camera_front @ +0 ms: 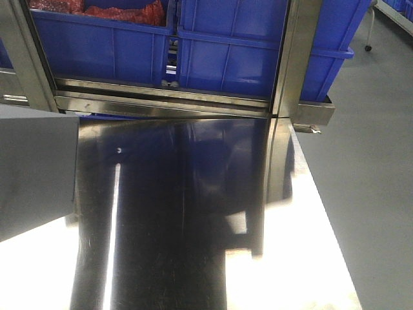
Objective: Sort gray base to blue bin
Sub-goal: 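Lift the gray block with the left gripper toward the robot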
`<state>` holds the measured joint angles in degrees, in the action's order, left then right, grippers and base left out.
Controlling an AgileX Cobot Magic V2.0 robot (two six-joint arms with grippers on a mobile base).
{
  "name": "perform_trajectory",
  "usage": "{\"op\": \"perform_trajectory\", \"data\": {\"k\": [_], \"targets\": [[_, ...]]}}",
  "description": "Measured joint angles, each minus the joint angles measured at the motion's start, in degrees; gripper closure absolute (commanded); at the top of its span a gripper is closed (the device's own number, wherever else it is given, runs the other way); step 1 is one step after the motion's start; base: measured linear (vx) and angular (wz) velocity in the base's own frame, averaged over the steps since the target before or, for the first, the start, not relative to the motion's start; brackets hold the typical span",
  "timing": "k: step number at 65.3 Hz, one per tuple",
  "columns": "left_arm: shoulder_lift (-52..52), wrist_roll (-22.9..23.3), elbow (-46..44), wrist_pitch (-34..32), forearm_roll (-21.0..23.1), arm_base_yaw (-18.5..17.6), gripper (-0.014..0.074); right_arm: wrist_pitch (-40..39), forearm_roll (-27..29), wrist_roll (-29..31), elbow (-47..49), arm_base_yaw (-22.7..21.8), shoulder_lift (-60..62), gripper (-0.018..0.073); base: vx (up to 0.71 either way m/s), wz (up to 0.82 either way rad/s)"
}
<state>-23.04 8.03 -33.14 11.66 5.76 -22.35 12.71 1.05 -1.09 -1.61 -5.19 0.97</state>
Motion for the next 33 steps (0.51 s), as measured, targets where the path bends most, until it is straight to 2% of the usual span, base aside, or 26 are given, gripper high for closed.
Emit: {"op": "perform_trajectory", "data": {"k": [33], "targets": [[0.0,0.0,0.0,0.3,0.0,0.0,0.0603,0.0,0.0,0.0,0.0,0.0,0.0,0.0564,0.0,0.0]]}}
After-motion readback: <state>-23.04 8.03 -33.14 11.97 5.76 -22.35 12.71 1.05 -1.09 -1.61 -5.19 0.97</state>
